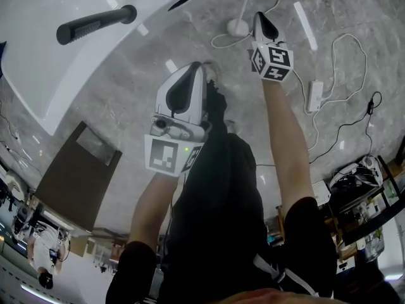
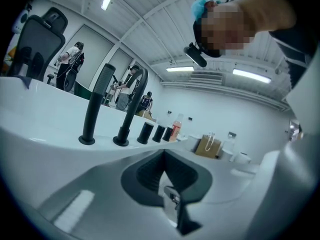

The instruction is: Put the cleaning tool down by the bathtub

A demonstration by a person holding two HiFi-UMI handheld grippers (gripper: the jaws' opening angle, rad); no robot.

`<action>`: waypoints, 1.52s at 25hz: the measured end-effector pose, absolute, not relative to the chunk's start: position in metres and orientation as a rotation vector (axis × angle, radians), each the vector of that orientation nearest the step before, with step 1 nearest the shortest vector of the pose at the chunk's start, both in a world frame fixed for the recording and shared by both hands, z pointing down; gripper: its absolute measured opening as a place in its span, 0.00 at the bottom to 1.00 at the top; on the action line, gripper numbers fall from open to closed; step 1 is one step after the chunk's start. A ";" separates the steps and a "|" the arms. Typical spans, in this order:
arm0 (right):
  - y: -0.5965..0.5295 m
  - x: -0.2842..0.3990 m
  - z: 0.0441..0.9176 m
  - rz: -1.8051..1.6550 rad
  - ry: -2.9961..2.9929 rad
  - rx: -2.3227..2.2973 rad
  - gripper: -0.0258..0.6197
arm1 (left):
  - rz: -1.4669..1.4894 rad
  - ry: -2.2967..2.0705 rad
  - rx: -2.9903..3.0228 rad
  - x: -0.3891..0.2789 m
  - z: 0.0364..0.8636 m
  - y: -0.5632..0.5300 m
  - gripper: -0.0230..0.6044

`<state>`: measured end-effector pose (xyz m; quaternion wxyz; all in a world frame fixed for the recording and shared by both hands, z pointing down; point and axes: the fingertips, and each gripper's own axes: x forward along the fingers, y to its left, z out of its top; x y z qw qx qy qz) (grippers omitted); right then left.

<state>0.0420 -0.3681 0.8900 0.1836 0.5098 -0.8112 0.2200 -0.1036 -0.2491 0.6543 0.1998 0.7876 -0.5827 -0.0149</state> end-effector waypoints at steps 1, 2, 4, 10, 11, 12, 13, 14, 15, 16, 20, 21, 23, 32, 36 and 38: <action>-0.363 0.043 0.883 0.625 -2.284 1.438 0.04 | -0.046 -1.632 2.203 -0.103 0.646 -0.246 0.05; -0.358 0.044 0.875 0.632 -2.282 1.438 0.04 | -0.049 -1.635 2.204 -0.103 0.637 -0.243 0.05; -0.347 0.048 0.861 0.649 -2.276 1.440 0.04 | -0.054 -1.640 2.209 -0.100 0.618 -0.237 0.05; -0.317 0.056 0.814 0.697 -2.261 1.465 0.04 | -0.070 -1.662 2.238 -0.091 0.563 -0.217 0.05; -0.312 0.057 0.805 0.706 -2.262 1.470 0.04 | -0.075 -1.666 2.240 -0.089 0.554 -0.213 0.05; -0.306 0.058 0.795 0.717 -2.266 1.476 0.04 | -0.081 -1.670 2.243 -0.088 0.544 -0.209 0.05; -0.301 0.059 0.783 0.727 -2.270 1.479 0.04 | -0.088 -1.672 2.246 -0.087 0.535 -0.205 0.05; -0.295 0.060 0.772 0.733 -2.274 1.480 0.04 | -0.093 -1.673 2.250 -0.085 0.525 -0.201 0.05; -0.288 0.061 0.761 0.734 -2.276 1.477 0.04 | -0.098 -1.674 2.253 -0.083 0.516 -0.196 0.05; -0.282 0.062 0.750 0.733 -2.277 1.473 0.04 | -0.104 -1.675 2.253 -0.081 0.507 -0.192 0.05; -0.256 0.067 0.704 0.734 -2.281 1.464 0.04 | -0.134 -1.677 2.254 -0.070 0.471 -0.175 0.05; -0.250 0.069 0.691 0.735 -2.283 1.466 0.04 | -0.142 -1.677 2.256 -0.067 0.461 -0.170 0.05; -0.238 0.074 0.664 0.736 -2.287 1.473 0.04 | -0.157 -1.677 2.266 -0.061 0.439 -0.161 0.05; -0.192 0.092 0.538 0.699 -2.345 1.527 0.04 | -0.173 -1.657 2.333 -0.040 0.353 -0.122 0.05; -0.169 0.098 0.482 0.666 -2.380 1.532 0.04 | -0.161 -1.653 2.350 -0.034 0.328 -0.101 0.05; -0.158 0.100 0.458 0.650 -2.398 1.534 0.04 | -0.152 -1.647 2.361 -0.030 0.320 -0.090 0.05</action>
